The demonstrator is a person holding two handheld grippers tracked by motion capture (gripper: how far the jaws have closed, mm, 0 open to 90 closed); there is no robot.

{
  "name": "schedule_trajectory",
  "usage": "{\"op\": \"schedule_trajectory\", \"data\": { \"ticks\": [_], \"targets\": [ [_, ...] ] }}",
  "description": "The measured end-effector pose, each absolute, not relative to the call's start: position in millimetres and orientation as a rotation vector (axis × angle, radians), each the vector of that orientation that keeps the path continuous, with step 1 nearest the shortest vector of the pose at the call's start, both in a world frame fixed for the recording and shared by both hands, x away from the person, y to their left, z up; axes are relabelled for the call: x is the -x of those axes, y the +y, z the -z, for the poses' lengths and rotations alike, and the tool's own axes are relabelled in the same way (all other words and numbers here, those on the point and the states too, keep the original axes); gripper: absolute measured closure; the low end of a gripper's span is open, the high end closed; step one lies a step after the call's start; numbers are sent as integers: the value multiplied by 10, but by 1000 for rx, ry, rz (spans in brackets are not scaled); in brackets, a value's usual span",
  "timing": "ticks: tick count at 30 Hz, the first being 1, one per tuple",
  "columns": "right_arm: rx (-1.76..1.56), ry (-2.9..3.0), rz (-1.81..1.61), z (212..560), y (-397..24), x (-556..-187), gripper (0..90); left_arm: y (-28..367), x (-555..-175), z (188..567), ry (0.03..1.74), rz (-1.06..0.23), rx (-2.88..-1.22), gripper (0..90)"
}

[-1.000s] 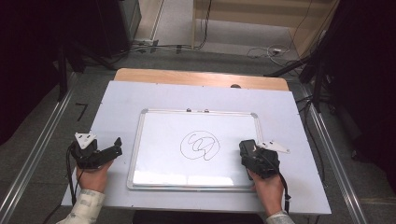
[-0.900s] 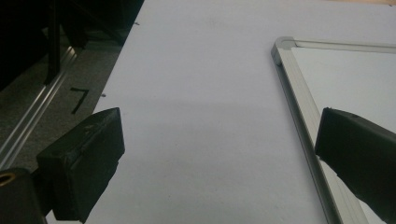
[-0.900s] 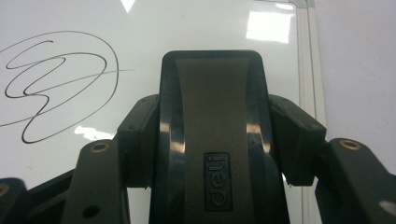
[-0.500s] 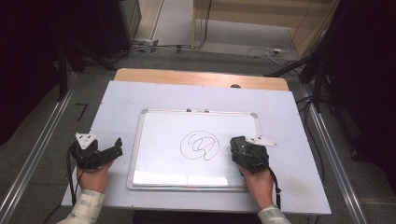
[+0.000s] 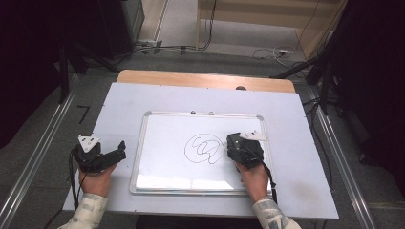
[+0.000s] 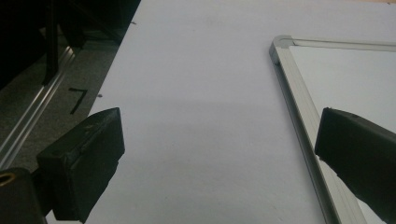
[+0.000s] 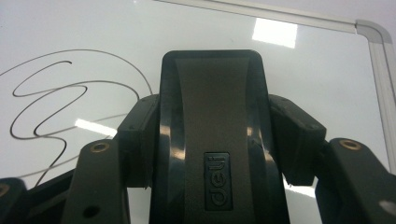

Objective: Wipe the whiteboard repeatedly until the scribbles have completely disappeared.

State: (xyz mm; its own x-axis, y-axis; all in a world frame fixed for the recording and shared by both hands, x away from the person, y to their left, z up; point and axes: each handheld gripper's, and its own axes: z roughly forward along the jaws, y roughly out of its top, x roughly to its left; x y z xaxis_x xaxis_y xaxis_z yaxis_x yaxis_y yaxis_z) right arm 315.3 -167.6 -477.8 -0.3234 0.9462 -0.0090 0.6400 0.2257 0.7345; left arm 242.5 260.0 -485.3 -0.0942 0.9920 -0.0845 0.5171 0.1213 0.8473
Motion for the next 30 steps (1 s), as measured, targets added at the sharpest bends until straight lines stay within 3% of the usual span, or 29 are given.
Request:
{"op": "schedule_trajectory", "data": {
  "ticks": [30],
  "targets": [
    [-1462, 2061, -831, 4896, -1447, -3407, 391, 2582, -2441, 4856, 1698, -857, -1485, 20]
  ]
}}
